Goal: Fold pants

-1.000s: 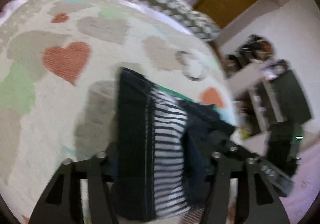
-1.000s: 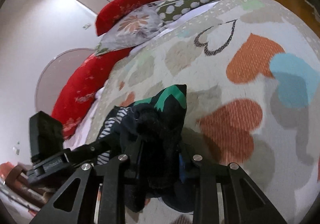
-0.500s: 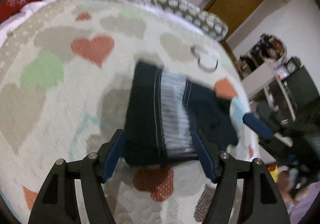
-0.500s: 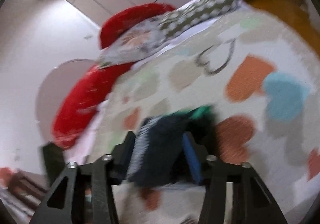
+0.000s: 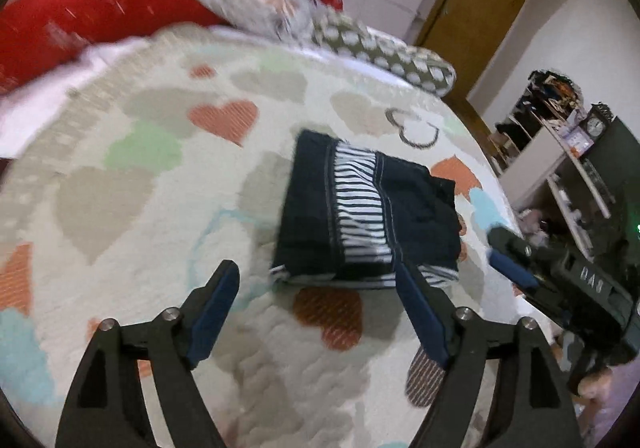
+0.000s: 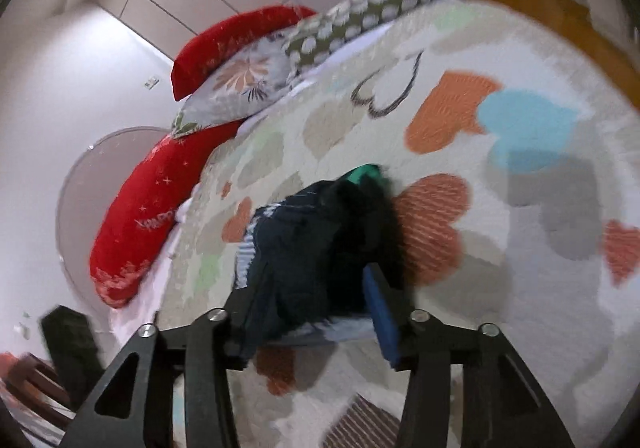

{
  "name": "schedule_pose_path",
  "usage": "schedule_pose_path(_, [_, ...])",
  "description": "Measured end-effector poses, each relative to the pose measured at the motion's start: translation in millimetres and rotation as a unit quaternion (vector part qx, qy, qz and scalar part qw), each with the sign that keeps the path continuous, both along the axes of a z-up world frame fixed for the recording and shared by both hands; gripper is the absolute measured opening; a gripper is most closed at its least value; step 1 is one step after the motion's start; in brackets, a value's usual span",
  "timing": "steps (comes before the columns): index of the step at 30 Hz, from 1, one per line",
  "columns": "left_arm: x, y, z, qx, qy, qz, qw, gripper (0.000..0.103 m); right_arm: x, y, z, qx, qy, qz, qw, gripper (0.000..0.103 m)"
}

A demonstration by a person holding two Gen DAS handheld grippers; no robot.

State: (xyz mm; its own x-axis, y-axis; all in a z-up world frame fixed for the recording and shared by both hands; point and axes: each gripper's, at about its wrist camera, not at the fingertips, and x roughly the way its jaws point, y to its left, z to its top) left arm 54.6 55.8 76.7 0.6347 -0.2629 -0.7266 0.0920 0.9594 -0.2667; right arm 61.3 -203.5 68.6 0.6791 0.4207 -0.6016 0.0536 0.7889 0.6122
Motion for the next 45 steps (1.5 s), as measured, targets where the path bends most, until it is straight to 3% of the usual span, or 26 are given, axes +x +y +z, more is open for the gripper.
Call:
schedule_pose_path(3, [-32, 3, 13, 0.039, -0.046, 0.031, 0.9977, 0.082, -39, 3, 4, -0.053, -0.013, -0.011, 0.998, 0.055])
schedule_pose_path(5, [-57, 5, 24, 0.069, -0.088, 0.062, 0.9917, 0.089, -57, 7, 5, -0.087, -0.02, -0.014, 0.996, 0.055])
schedule_pose_path(8, [-92, 9, 44, 0.101, -0.156, 0.113, 0.9761, 0.103, -83, 17, 9, -0.128, -0.032, -0.022, 0.991, 0.055])
schedule_pose_path(10, [-119, 15, 59, 0.11, -0.201, 0.143, 0.963, 0.103, -101, 22, 13, -0.14, -0.039, -0.029, 0.989, 0.055])
schedule_pose_path(12, [-135, 18, 71, 0.114, -0.221, 0.15, 0.957, 0.103, -116, 27, 16, -0.146, -0.044, -0.035, 0.988, 0.057])
schedule_pose_path(15, [-141, 19, 81, 0.122, -0.212, 0.152, 0.9578, 0.103, -130, 32, 19, -0.152, -0.046, -0.035, 0.987, 0.058])
schedule_pose_path(18, [-138, 19, 80, 0.111, -0.186, 0.133, 0.9672, 0.103, -139, 42, 20, -0.169, -0.046, -0.03, 0.984, 0.059])
schedule_pose_path(22, [-128, 17, 60, 0.072, -0.109, 0.107, 0.9856, 0.103, -147, 54, 11, -0.192, -0.032, -0.018, 0.981, 0.062])
schedule_pose_path(24, [-126, 13, 48, 0.071, -0.082, 0.101, 0.9889, 0.103, -150, 58, 4, -0.203, -0.02, -0.013, 0.979, 0.062])
schedule_pose_path(31, [-135, -16, 12, 0.099, -0.037, 0.059, 0.9926, 0.103, -155, 60, -12, -0.231, 0.002, -0.02, 0.973, 0.062])
schedule_pose_path(45, [-138, -26, 9, 0.088, -0.031, 0.025, 0.9953, 0.103, -153, 59, -19, -0.257, 0.021, -0.036, 0.965, 0.066])
